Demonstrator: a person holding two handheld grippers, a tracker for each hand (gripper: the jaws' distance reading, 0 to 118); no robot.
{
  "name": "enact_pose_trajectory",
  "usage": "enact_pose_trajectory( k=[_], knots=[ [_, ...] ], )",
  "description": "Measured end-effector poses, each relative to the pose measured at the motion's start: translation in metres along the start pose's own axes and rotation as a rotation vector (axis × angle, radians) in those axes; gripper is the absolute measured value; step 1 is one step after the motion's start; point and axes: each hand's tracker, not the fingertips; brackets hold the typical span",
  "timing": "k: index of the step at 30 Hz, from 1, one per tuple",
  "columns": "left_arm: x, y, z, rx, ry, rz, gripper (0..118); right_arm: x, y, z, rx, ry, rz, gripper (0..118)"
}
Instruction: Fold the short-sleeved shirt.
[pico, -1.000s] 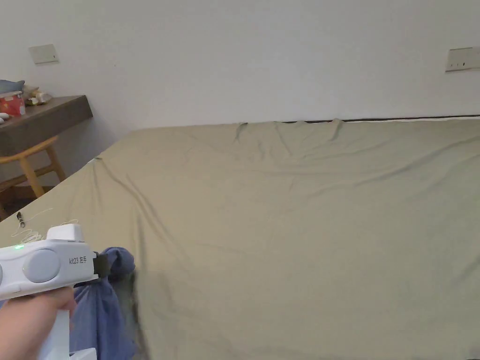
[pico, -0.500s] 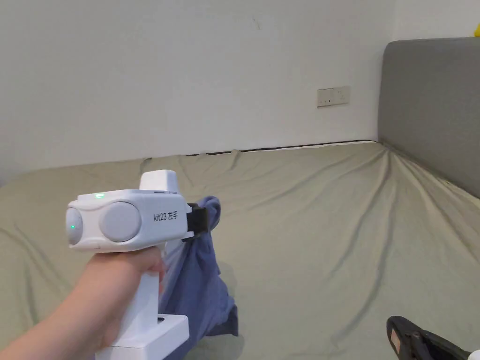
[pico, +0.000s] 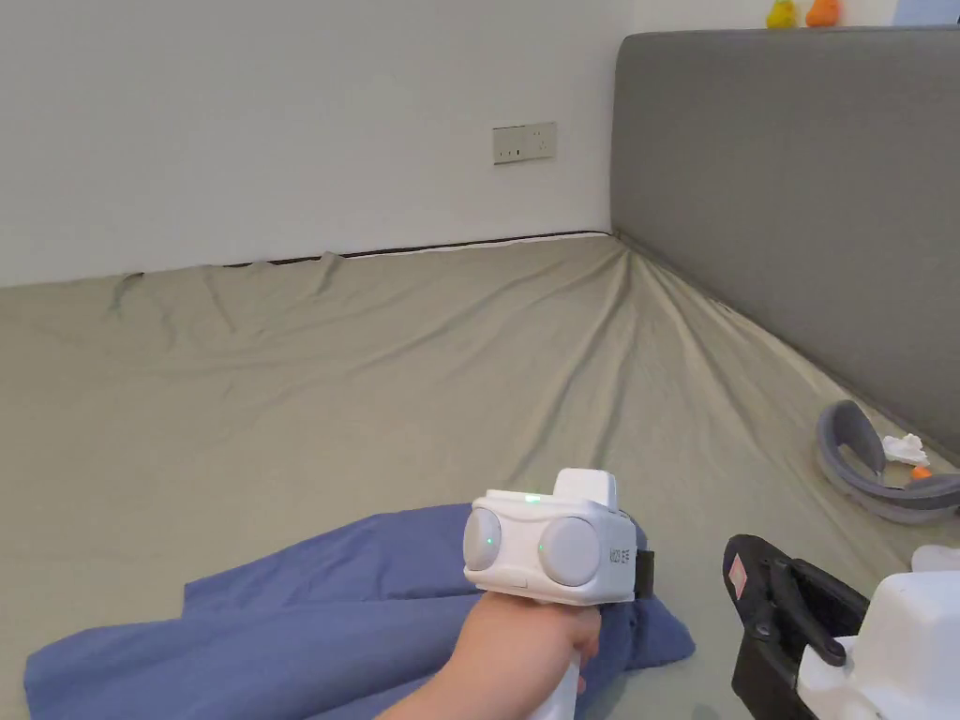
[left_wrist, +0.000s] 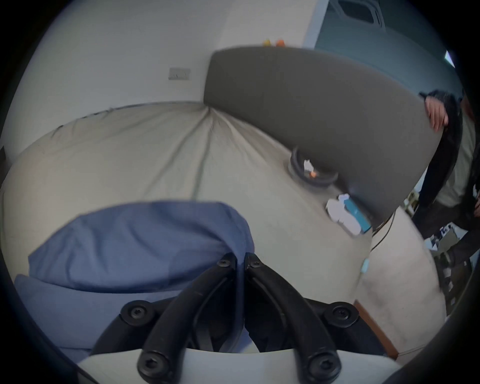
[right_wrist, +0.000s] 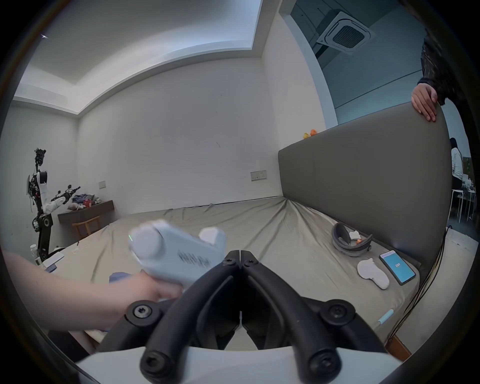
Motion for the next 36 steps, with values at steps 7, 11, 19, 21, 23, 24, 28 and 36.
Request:
enact_pose_trajectory(
  k=[7,11,19,21,23,24,28,36],
  knots=[
    [-0.03,-0.04,0.014,0.201,-0.083,-0.011,115,0.004,-0.014,-0.01,-0.027,0.03,0.027,0],
    [-0.067,-0.041,0.072,0.236,-0.012,0.097,115,-0.009,-0.014,-0.015,-0.027,0.055,0.05,0],
    [-0.19,-0.081,0.283,0.478,0.387,0.228,2,-0.044,-0.019,-0.032,-0.047,0.145,0.096,0],
    [-0.2,-0.106,0.338,0.508,0.478,0.217,0,-0.054,-0.021,-0.037,-0.059,0.17,0.102,0],
    [-0.21,-0.132,0.377,0.491,0.534,0.178,0,-0.063,-0.024,-0.043,-0.07,0.194,0.114,0],
    [-0.221,-0.147,0.388,0.478,0.593,0.147,0,-0.068,-0.025,-0.045,-0.076,0.206,0.12,0],
    [-0.23,-0.202,0.42,0.518,0.679,0.182,0,-0.089,-0.029,-0.055,-0.095,0.243,0.148,0],
    [-0.269,-0.245,0.408,0.448,0.66,0.329,0,-0.121,-0.03,-0.063,-0.103,0.303,0.178,0]
  ],
)
